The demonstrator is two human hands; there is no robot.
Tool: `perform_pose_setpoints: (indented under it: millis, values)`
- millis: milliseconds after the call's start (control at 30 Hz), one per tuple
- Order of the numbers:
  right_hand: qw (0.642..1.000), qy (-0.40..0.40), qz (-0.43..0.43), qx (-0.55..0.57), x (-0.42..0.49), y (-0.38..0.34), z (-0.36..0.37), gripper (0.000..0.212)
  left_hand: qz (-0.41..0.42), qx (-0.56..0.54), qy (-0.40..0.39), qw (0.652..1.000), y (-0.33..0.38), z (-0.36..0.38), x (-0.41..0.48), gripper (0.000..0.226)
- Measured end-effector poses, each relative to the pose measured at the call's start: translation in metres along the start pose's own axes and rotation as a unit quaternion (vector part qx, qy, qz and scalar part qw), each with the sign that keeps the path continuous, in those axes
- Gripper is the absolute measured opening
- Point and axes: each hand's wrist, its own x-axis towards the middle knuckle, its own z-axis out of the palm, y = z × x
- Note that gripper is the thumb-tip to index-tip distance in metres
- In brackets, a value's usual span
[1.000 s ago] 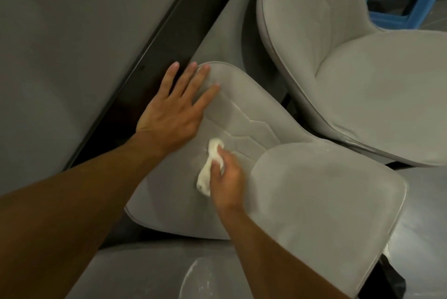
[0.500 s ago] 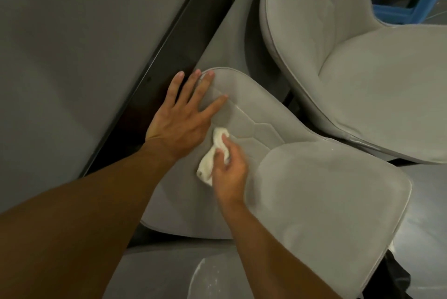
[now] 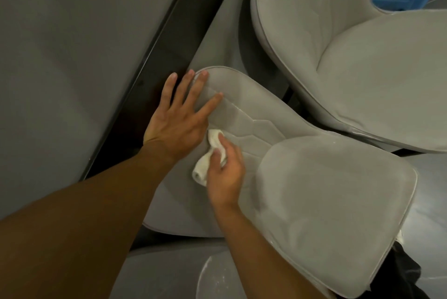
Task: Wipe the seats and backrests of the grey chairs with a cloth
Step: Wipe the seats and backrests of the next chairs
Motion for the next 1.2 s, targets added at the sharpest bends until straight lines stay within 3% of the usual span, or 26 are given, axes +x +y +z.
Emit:
perform_pose_setpoints:
  millis: [167, 233, 300, 367, 433, 533, 600, 700, 800, 900, 967, 1067, 1200]
  values:
    - [0.986, -0.141, 0.050, -0.076, -0.056, 0.050, -0.020, 0.032, 0.000, -0.012, 0.007, 1.000, -0.001, -0.001, -0.001, 0.063]
    - [0.976, -0.161, 0.079, -0.127, -0.054, 0.068, -0.039, 0.036, -0.002, -0.013, 0.001, 1.000, 0.000, -0.002, -0.001, 0.062]
    - [0.976, -0.115, 0.128, -0.136, -0.035, 0.067, -0.047, 0.028, -0.004, -0.006, -0.001, 1.000, 0.001, 0.000, 0.000, 0.063]
    - [0.981, -0.010, 0.161, -0.105, -0.004, 0.046, -0.041, 0.030, -0.006, -0.009, 0.001, 1.000, 0.000, 0.002, 0.001, 0.063]
    - [0.986, 0.074, 0.146, -0.011, 0.033, 0.013, -0.028, 0.034, -0.008, -0.006, 0.005, 1.000, 0.000, 0.003, 0.000, 0.064]
    - [0.988, 0.105, 0.095, 0.062, 0.075, -0.025, -0.006, 0.037, -0.006, -0.003, 0.006, 1.000, 0.001, 0.003, 0.001, 0.065]
    - [0.994, 0.090, 0.051, 0.023, 0.075, -0.031, 0.005, 0.039, 0.000, 0.003, -0.002, 1.000, 0.001, 0.002, 0.001, 0.066]
    - [0.999, 0.002, -0.009, -0.054, 0.030, -0.007, 0.008, 0.041, -0.001, 0.001, 0.003, 1.000, 0.000, 0.002, 0.000, 0.065]
    - [0.993, -0.067, 0.041, -0.085, 0.002, 0.025, -0.011, 0.042, -0.003, -0.007, 0.007, 1.000, 0.000, 0.002, 0.000, 0.065]
    - [0.994, 0.017, 0.081, -0.067, 0.015, 0.018, -0.021, 0.040, -0.002, 0.000, 0.008, 1.000, 0.000, 0.002, 0.000, 0.065]
    - [0.995, 0.090, 0.047, -0.024, 0.036, -0.007, -0.016, 0.037, -0.006, 0.006, 0.008, 1.000, 0.001, 0.001, -0.001, 0.066]
    - [0.997, 0.054, -0.049, 0.003, 0.065, -0.038, 0.002, 0.034, 0.000, -0.002, 0.002, 1.000, 0.003, -0.001, 0.000, 0.067]
    - [0.998, 0.002, -0.055, -0.027, 0.055, -0.016, 0.004, 0.033, -0.004, 0.000, 0.007, 1.000, 0.002, -0.002, 0.001, 0.063]
